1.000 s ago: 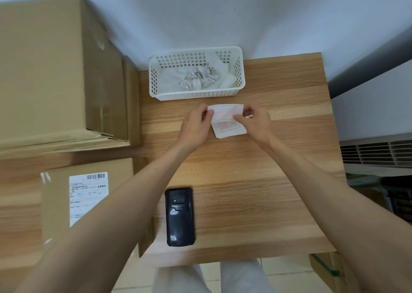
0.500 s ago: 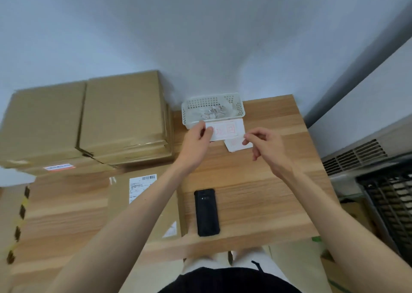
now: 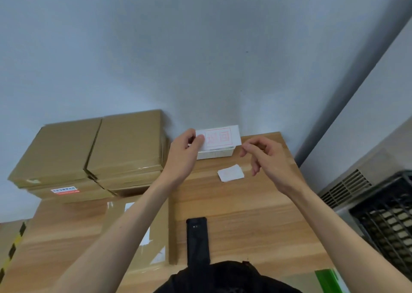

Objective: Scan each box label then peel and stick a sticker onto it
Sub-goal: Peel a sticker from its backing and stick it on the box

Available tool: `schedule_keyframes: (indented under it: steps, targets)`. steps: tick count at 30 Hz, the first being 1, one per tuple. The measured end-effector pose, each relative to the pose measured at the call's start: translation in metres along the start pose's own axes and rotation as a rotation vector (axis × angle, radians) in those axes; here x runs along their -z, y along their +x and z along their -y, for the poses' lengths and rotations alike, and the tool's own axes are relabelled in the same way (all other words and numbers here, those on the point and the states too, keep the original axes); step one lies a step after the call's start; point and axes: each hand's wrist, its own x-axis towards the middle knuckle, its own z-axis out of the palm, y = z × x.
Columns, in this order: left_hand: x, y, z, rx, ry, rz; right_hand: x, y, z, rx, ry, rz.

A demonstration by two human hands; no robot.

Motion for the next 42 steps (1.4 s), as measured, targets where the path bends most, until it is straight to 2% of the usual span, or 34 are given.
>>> schedule_keyframes:
  steps: [26,32,35,38,42]
  targets:
    - [-0.038,-0.006,-0.019,0.024,0.056,-0.017,0.043,0.004,0.000,0.035,0.073,0.045]
    - [-0.040,-0.002,-0.017,0.060,0.178,-0.061,0.041,0.000,0.004,0.070,0.112,0.045]
    - [-0.042,-0.007,-0.021,-0.147,0.320,-0.120,0.041,-0.002,0.006,0.083,0.114,0.067]
    - [-0.048,-0.016,-0.033,-0.422,0.296,-0.004,0.041,-0.005,0.010,0.095,0.104,0.083]
    - [-0.057,-0.022,-0.044,-0.515,0.241,0.058,0.039,-0.008,0.014,0.127,0.059,0.112]
